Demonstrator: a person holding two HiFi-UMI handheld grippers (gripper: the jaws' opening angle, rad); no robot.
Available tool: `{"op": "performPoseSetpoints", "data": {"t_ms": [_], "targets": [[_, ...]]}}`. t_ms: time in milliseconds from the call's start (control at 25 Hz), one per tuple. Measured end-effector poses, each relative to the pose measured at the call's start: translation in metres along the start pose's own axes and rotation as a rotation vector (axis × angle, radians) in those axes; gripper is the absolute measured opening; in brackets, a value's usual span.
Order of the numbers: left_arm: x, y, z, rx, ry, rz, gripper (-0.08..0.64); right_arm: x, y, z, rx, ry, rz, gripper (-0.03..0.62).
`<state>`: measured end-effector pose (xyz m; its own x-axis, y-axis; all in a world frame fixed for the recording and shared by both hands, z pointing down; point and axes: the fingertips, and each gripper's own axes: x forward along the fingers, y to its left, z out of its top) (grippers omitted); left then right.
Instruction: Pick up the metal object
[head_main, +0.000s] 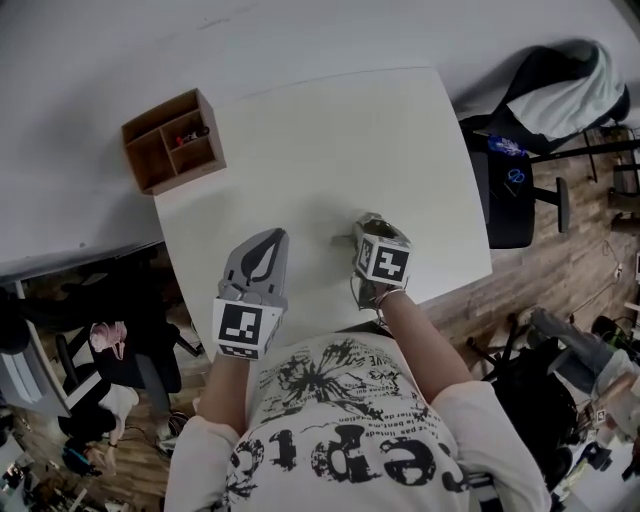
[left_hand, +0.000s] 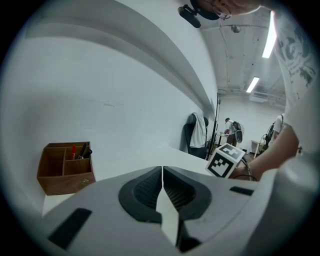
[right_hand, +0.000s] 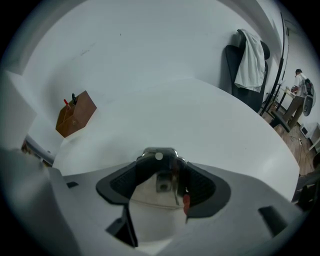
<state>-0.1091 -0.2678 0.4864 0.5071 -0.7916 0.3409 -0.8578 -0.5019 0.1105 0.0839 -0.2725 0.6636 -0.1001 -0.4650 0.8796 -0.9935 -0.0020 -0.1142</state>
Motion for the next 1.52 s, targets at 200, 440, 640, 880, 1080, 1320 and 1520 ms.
{"op": "performPoseSetpoints", "data": {"t_ms": [200, 440, 640, 880, 1080, 1320, 1520], "targets": [[-0.006, -0.003, 0.001, 0.021, -0.006, 0.028, 0.012, -0.003, 0.000, -0.003, 0.028, 0.014, 0.024, 0.282], [-0.016, -0.014, 0.024, 0.031, -0.050, 0.070, 0.012, -0.031, 0.007, 0.020, -0.032, -0.068, 0.105, 0.282], [-0.025, -0.023, 0.053, 0.060, -0.103, 0.118, 0.012, -0.072, 0.022, 0.065, -0.176, -0.230, 0.189, 0.282], [-0.041, -0.035, 0.079, 0.090, -0.148, 0.190, 0.012, -0.134, 0.035, 0.111, -0.339, -0.463, 0.270, 0.282], [-0.058, -0.047, 0.098, 0.118, -0.188, 0.241, 0.012, -0.188, 0.047, 0.130, -0.378, -0.608, 0.391, 0.281], [-0.082, -0.048, 0.124, 0.140, -0.262, 0.338, 0.012, -0.250, 0.057, 0.157, -0.468, -0.823, 0.470, 0.281], [-0.101, -0.044, 0.140, 0.129, -0.302, 0.404, 0.012, -0.297, 0.063, 0.169, -0.529, -0.992, 0.494, 0.281]]}}
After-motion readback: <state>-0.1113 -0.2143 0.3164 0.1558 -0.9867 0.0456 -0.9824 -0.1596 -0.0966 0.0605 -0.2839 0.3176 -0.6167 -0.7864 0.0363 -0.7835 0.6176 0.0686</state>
